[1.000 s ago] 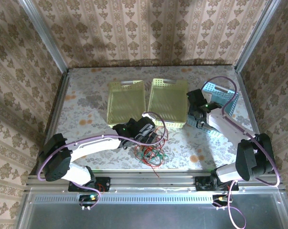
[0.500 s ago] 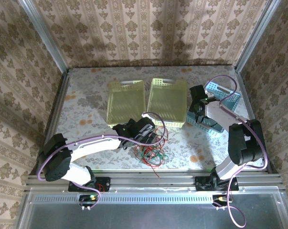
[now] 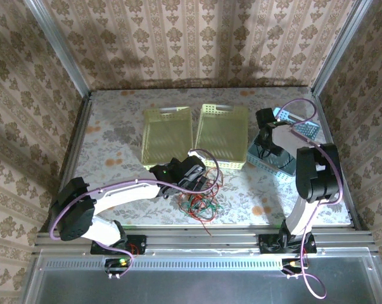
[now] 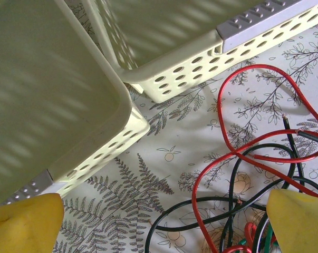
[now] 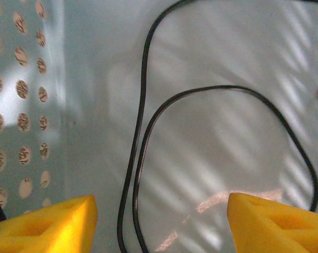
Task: Untangle the cables
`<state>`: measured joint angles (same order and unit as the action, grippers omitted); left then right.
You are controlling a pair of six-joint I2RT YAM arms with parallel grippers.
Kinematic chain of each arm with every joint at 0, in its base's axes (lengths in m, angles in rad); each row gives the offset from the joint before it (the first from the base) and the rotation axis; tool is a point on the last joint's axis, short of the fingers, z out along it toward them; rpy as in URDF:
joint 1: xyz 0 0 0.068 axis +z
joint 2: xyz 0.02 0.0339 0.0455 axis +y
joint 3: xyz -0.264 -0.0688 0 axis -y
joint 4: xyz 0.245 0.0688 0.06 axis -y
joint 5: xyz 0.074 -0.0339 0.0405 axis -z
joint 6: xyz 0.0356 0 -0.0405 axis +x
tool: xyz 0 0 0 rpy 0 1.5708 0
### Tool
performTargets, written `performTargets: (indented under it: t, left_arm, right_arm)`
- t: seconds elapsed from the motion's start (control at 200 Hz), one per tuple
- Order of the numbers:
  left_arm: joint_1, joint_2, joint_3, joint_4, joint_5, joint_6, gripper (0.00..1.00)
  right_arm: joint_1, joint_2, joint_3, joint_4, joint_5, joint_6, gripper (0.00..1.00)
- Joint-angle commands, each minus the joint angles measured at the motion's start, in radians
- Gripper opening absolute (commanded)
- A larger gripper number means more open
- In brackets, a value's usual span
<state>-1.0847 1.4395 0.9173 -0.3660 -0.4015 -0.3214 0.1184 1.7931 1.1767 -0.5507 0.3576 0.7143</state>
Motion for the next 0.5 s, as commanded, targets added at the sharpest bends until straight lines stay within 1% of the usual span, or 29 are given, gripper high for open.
performTargets:
  t: [0.0,0.085,0.16,0.331,0.396,0.496]
  left_arm:
    - [0.006,-0.002,0.006,-0.012,-0.011,-0.011,1.00]
    - [0.006,-0.005,0.008,-0.016,-0.017,-0.010,1.00]
    - [0.006,-0.006,0.008,-0.017,-0.018,-0.010,1.00]
    - [0.006,-0.004,0.011,-0.018,-0.016,-0.010,1.00]
    - [0.006,-0.002,0.015,-0.018,-0.017,-0.008,1.00]
    - [0.006,0.000,0.020,-0.018,-0.017,-0.004,1.00]
  right_arm:
    - [0.001,0.041,0.032,-0.015,-0.046,0.003,0.68]
    - [0.008,0.052,0.023,0.009,-0.093,-0.044,0.68]
    - [0.026,0.056,0.015,0.067,-0.142,-0.099,0.67]
    - [0.093,0.066,0.015,0.106,-0.236,-0.229,0.67]
    - [0.124,0.077,0.023,0.107,-0.257,-0.275,0.67]
    - [0.167,0.099,0.044,0.080,-0.254,-0.321,0.67]
